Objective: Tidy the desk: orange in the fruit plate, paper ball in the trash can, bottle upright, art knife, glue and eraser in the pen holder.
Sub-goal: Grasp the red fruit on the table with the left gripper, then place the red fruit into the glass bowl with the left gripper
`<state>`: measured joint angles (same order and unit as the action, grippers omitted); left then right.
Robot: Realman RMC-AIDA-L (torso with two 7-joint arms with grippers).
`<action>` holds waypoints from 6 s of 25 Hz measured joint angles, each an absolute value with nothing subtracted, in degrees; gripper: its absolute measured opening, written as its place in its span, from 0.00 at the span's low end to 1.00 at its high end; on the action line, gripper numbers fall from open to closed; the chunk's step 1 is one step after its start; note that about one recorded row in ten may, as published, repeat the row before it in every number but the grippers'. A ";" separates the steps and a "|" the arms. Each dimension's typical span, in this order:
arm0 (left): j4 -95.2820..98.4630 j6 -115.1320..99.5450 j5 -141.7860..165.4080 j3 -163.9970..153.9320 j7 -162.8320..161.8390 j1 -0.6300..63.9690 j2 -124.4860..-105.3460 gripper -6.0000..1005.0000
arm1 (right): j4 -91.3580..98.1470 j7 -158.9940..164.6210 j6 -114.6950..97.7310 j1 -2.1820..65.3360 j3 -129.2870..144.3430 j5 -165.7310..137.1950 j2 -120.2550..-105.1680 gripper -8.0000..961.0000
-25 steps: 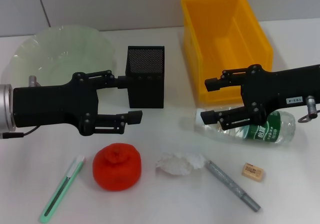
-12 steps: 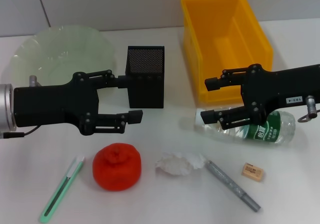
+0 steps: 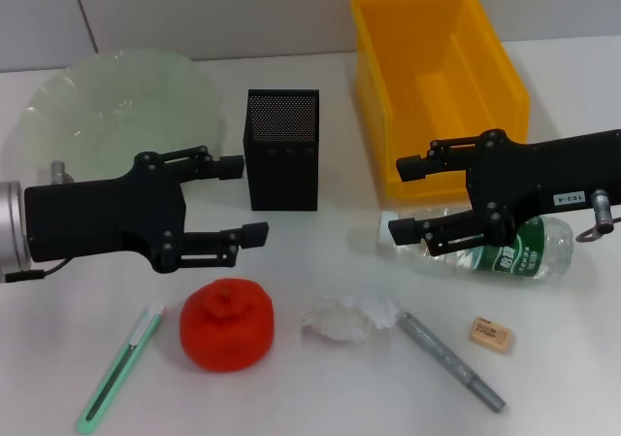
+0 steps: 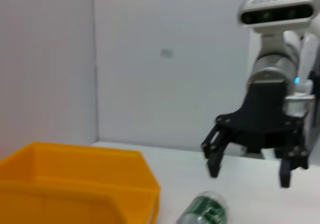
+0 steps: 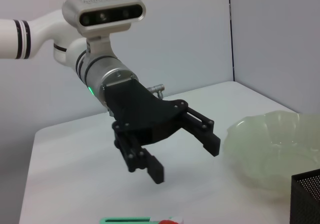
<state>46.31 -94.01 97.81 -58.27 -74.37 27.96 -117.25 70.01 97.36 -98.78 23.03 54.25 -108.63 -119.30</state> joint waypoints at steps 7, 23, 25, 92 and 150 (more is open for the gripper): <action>46.29 -92.55 97.90 -58.35 -74.31 27.38 -117.26 0.81 | 70.02 97.22 -98.33 22.90 54.31 -108.67 -119.26 0.82; 45.51 -87.50 111.77 -63.06 -80.18 26.36 -118.35 0.81 | 68.91 96.94 -98.17 22.92 54.51 -108.91 -119.27 0.83; 45.51 -86.53 112.26 -64.15 -80.99 26.53 -118.36 0.81 | 68.91 96.94 -98.18 22.92 54.54 -108.89 -119.26 0.83; 53.93 -79.16 104.34 -57.96 -81.06 25.60 -118.53 0.07 | 69.65 95.59 -96.07 19.58 52.98 -108.64 -119.31 0.83; 19.54 -36.56 64.10 -57.15 -39.09 39.43 -119.18 0.12 | 68.40 95.36 -95.26 19.39 52.99 -104.31 -119.22 0.82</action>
